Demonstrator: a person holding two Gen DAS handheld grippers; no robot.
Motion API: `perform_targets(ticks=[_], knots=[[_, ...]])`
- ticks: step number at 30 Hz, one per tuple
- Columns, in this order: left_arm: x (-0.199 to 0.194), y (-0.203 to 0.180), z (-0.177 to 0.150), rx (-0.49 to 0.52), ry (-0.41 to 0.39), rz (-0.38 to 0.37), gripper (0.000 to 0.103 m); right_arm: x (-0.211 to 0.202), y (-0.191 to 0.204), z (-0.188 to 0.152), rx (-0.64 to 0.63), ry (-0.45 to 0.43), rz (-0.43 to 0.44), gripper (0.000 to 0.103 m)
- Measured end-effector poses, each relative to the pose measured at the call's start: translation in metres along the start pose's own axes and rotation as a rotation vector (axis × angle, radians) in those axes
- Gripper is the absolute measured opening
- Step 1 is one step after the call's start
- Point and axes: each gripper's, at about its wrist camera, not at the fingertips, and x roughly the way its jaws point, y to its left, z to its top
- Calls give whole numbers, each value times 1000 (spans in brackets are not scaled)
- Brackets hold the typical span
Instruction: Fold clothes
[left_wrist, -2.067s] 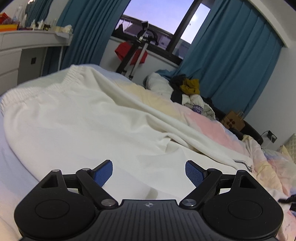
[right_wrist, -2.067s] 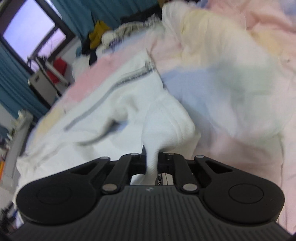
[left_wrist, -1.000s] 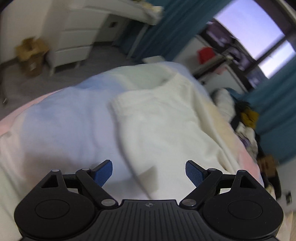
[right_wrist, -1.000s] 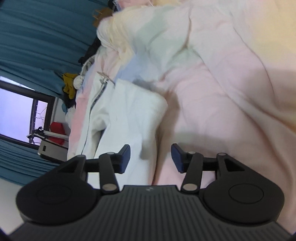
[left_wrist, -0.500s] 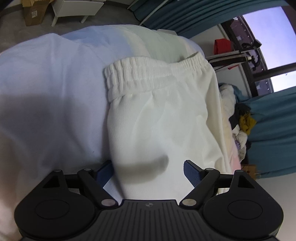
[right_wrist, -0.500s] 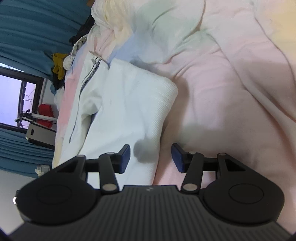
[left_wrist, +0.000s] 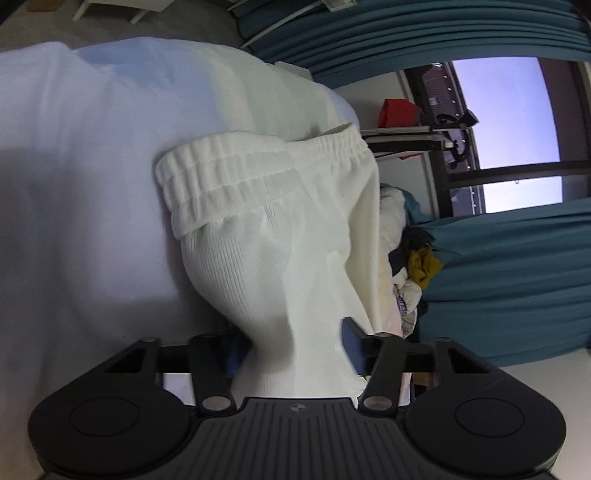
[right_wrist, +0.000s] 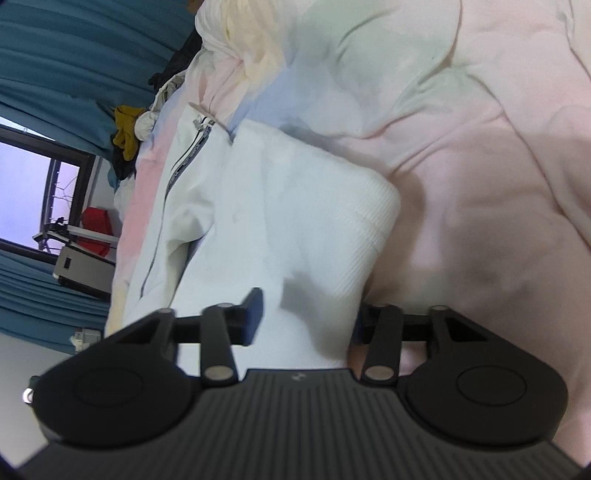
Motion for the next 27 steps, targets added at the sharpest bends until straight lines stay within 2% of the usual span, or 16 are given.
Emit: perform_targets(ticks=[1,2,3,6,9,15,20,27], knots=[[2,-1,0,7,-2,-4,34,-1,-1,-1,-6,-9,-13,28],[4,-2,1,14,-3,-9,29,-1,-1,-2,-11,-18,-27,23],[5,-3,2,20,-4,-11,19,-1,-1,-3,-15,-21,-30,20],[3,-5,3,30,-6,-53,15,-10,1,-4,-18,-53,-30,12],[0,-12,2,51,-19,-113,12,-23,9,-5,-24,-91,-18,10],[-16,-32,-5,128,-52,-187,9,-63,39,-2,-71,-162,43,7],[-37,-61,-7,170,-78,-205,8,-96,63,0,-103,-218,102,6],[-72,-113,-10,253,-112,-187,8,-121,54,8,-76,-251,146,6]])
